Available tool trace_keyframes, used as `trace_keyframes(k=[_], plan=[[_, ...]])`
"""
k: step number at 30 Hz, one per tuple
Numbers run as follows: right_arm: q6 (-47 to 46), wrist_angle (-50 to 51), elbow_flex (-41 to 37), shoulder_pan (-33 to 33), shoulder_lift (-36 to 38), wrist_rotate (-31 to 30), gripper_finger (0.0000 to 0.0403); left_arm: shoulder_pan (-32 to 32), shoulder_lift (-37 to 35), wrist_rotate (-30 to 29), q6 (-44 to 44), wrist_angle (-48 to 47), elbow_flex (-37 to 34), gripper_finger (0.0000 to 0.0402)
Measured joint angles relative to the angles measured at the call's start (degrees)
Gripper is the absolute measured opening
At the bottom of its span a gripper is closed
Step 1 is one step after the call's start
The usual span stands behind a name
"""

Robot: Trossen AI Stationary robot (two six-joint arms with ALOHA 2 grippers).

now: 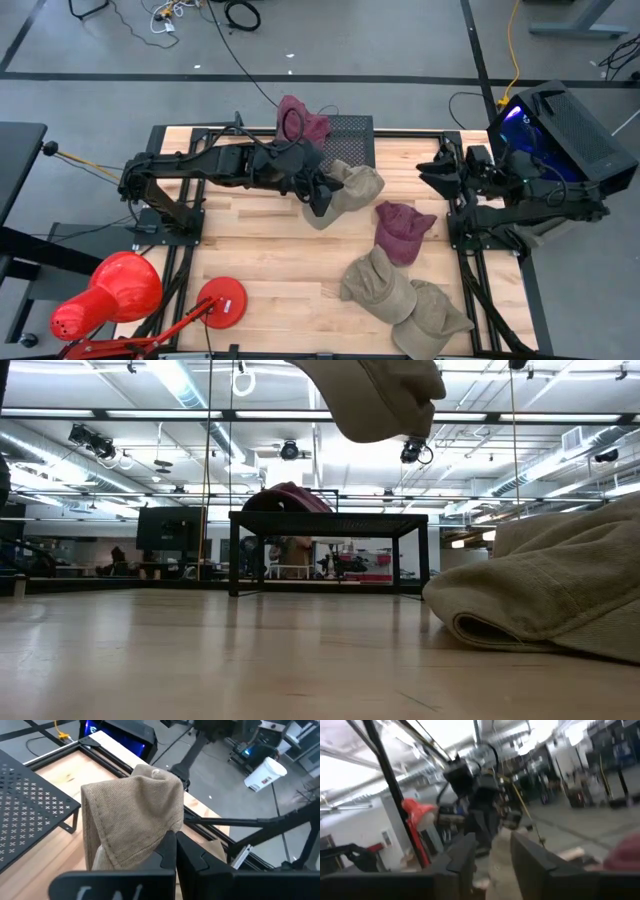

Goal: Pick & Place hat
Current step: Put the top brown cap on the shelf

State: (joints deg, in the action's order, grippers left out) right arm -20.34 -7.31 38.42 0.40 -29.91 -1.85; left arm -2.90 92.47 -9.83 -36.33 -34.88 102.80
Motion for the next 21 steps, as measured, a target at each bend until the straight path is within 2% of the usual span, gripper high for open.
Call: trace_keyframes(k=[5, 11, 15, 21], plan=[[-0.19, 6.65, 3.78, 0.00, -3.97, 1.93, 0.0199, 0.02, 0.00, 1.75, 2.38, 0.50, 0.00, 0.0000], [-0.28, 8.02, 5.04, -0.25, -7.51, 5.63, 0.0266, 0.02, 0.00, 5.96, 4.49, 0.94, 0.00, 0.0000], [-1.29, 9.24, 5.04, -1.36, -9.45, 7.56, 0.0284, 0.02, 0.00, 7.78, 4.59, 0.94, 0.00, 0.0000], [-2.38, 10.65, 5.03, -3.75, -12.48, 12.10, 0.0286, -0.22, 0.00, 9.56, 5.99, 1.37, 0.00, 0.0000]])
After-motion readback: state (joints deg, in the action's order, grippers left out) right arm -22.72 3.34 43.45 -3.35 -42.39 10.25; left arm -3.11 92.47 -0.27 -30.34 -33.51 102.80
